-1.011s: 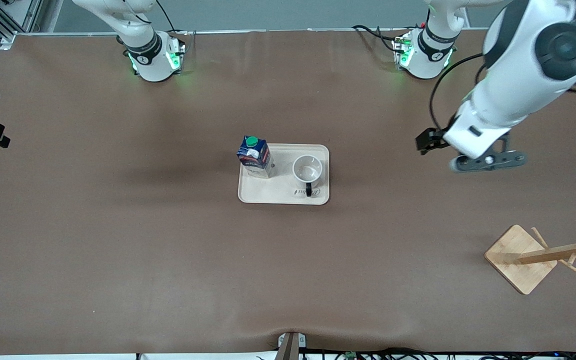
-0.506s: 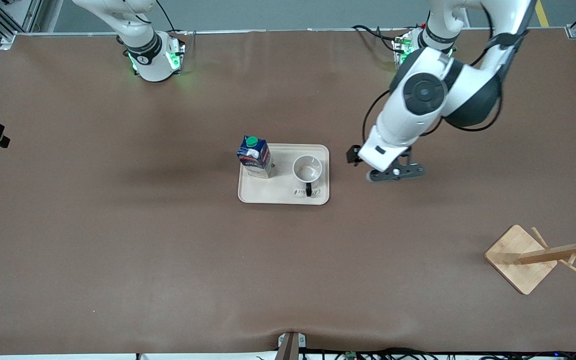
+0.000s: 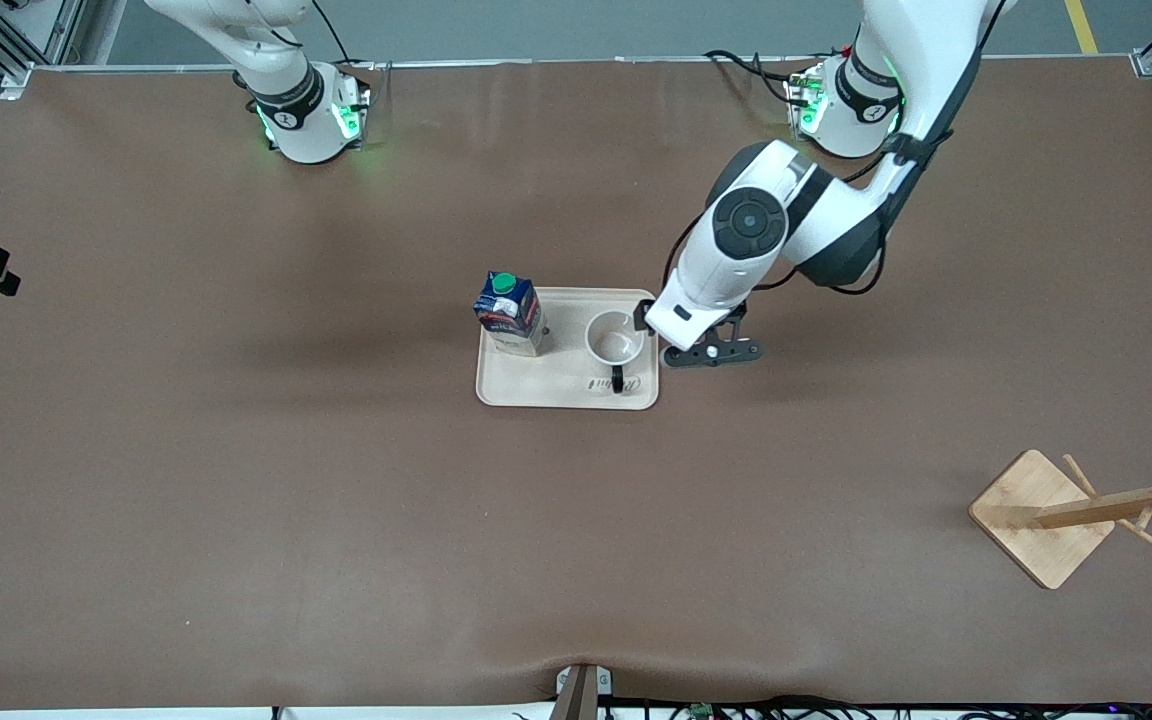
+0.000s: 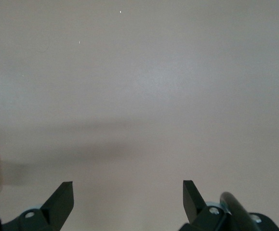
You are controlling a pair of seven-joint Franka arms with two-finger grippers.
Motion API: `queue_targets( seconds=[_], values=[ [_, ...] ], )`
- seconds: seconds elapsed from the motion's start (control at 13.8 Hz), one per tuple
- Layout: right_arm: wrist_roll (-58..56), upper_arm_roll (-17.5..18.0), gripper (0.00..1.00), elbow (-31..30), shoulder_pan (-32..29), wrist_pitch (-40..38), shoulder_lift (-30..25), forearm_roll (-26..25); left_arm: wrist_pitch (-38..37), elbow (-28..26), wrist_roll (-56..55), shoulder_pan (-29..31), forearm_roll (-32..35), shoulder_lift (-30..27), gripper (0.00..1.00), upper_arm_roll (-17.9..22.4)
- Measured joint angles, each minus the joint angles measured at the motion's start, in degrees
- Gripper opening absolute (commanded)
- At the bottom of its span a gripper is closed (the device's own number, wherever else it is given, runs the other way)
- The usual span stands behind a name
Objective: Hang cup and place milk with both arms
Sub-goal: 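Lower the left gripper and grasp the white mug by its rim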
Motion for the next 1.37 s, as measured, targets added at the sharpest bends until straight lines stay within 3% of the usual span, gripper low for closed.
queue_targets(
  seconds=[0.43,0.65,0.87,1.01,1.23,1.37],
  values=[
    [0.0,0.0,1.0,0.0,0.0,0.1,0.5,0.0,5.8,0.0,-1.8,-1.5,0.0,5.6,0.74,0.0],
    [0.0,-0.1,1.0,0.0,0.0,0.1,0.9,0.0,7.1,0.1,-2.3,-2.5,0.0,7.5,0.55,0.0],
    [0.0,0.0,1.0,0.0,0.0,-0.1,0.9,0.0,7.2,0.1,-2.4,-3.0,0.1,8.3,0.29,0.0],
    [0.0,0.1,1.0,0.0,0.0,-0.1,0.9,0.0,7.2,0.1,-2.4,-3.0,0.1,8.6,0.24,0.0],
    [0.0,0.0,1.0,0.0,0.0,-0.1,0.9,0.0,7.3,0.2,-2.4,-2.9,0.7,8.7,0.03,0.1],
    [0.0,0.0,1.0,0.0,0.0,-0.1,0.9,0.0,7.4,0.7,-2.4,-2.9,1.2,8.7,0.0,0.2]
  ],
)
